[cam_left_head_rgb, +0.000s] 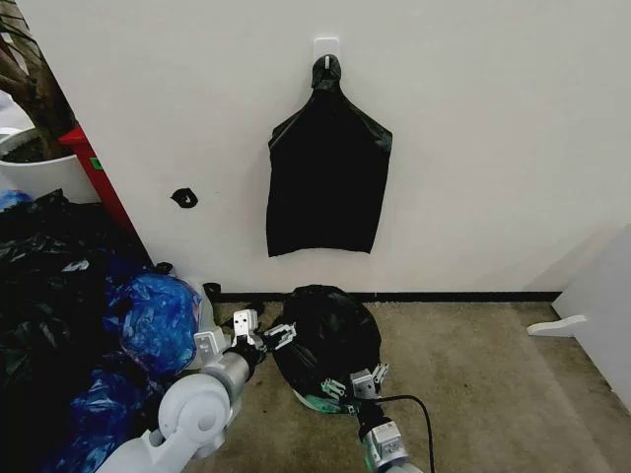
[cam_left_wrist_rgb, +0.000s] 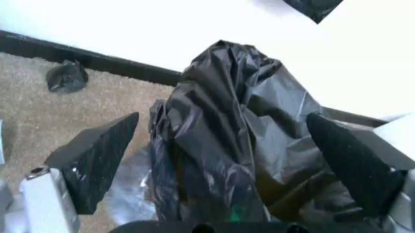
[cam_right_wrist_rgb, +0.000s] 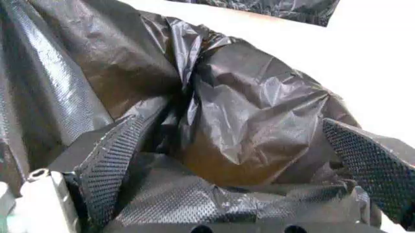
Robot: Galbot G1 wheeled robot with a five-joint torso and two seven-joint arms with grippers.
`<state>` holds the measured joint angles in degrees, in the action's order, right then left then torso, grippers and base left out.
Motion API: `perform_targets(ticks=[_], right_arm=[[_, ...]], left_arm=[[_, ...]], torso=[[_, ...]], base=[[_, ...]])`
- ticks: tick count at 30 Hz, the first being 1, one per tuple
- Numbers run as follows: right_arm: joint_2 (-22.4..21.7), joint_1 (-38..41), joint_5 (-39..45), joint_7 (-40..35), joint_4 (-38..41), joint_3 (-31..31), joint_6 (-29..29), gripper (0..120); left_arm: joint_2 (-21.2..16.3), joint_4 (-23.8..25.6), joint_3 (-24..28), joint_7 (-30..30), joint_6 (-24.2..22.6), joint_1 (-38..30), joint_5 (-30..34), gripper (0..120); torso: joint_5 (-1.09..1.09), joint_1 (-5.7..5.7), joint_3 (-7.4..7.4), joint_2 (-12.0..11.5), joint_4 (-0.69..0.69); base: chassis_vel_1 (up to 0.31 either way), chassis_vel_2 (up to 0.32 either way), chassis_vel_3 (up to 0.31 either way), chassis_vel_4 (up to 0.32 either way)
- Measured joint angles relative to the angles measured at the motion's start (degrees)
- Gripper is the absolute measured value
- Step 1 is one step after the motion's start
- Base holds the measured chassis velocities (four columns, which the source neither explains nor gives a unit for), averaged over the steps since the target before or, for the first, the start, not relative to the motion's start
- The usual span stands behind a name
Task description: Place the garbage bag over the trash bin.
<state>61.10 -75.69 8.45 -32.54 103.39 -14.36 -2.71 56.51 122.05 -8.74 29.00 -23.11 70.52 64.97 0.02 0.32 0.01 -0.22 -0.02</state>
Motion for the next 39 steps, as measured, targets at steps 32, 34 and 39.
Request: perform_targets(ticks=[32,34,39], right_arm=[[-3.11,-5.69,-2.18,3.43,19.72,8.89,-10.02,100],[-3.08,-5.69,-2.30,3.36,19.85,9.13,-10.00,100],[-2.95,-5.80,-2.67,3.30,19.96,9.46,-9.99,100]], left_arm=[[-1.01,-16.85,1.17,-20.11,30.42,6.78,-43.64,100],[-0.62,-18.24,1.40,-20.43,31.34,7.06,-44.50,100],[0.34,-18.93,1.15,-21.08,33.26,7.22,-44.74,100]], torso=[[-0.01,0.01,0.00,-0.02,0.00],[-0.01,0.01,0.01,-0.02,0.00],[-0.01,0.01,0.00,-0.02,0.00]], base=[[0.000,0.000,0.000,0.000],[0.000,0.000,0.000,0.000],[0.000,0.000,0.000,0.000]])
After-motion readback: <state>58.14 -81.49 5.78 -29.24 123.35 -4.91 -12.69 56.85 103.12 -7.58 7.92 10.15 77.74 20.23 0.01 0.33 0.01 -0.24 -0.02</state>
